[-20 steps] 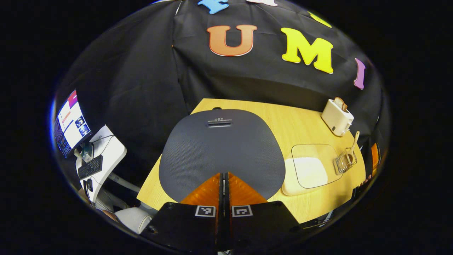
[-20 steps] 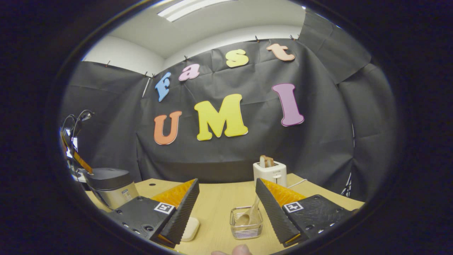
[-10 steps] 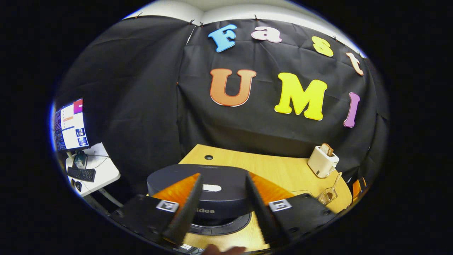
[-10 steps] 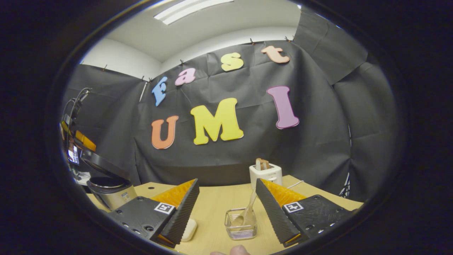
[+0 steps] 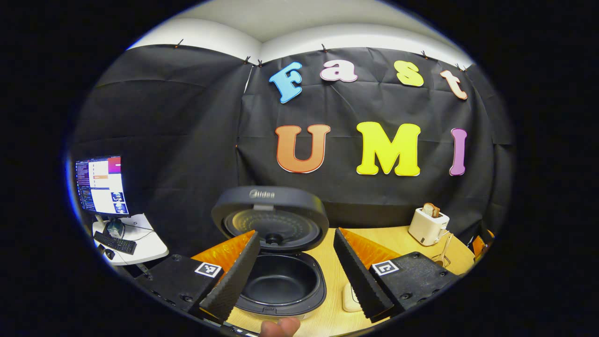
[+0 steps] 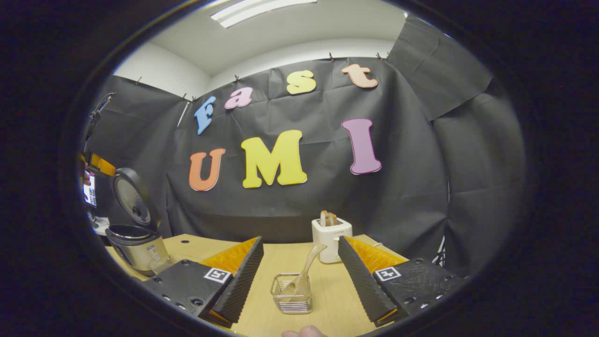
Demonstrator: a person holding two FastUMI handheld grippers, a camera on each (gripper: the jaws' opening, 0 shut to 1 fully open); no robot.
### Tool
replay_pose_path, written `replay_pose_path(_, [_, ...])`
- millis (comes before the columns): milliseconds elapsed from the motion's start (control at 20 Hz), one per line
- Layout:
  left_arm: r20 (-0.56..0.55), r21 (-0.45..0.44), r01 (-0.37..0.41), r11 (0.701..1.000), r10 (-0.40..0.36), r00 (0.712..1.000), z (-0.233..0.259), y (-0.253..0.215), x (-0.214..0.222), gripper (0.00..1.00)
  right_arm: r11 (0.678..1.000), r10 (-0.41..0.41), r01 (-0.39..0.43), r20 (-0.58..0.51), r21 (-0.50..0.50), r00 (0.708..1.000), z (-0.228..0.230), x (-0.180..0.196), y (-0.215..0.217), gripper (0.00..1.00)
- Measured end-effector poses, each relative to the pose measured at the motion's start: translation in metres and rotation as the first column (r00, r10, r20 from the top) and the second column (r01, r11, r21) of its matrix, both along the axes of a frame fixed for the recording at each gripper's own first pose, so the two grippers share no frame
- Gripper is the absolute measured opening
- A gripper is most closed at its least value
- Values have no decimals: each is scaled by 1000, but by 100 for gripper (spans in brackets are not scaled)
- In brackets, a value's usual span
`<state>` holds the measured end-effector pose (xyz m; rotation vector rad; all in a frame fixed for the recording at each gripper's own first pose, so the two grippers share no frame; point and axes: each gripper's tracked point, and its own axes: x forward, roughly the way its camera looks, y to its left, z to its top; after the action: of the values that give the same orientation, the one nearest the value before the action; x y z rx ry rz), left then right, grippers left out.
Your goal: Close the left gripper, press the button to open the rice cooker; take a wooden spoon from the chopstick holder with the right hand, scoop a spoonful of rice and pour it into the rice cooker, then put the wooden spoon back into the chopstick holder.
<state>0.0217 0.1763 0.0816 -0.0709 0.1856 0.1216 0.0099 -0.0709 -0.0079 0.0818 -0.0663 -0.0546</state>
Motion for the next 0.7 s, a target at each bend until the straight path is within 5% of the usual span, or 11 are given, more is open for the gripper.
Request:
replay_pose_path(250, [38,82,-33,996,30,999,-14,2,-18,100,997,71,-71,-33,-14,997,-3,-7,13,95])
replay_pose_path(500, [71,124,-10,992,1,998,-34,-34,-32,100,998,28,-31,-59,-53,998,-7,-12,2,95])
replay_pose_path(700, [81,44,62,997,-66,995,-48,-71,-33,99,997,7,-14,-103,-71,995,-19,-9,-5,95])
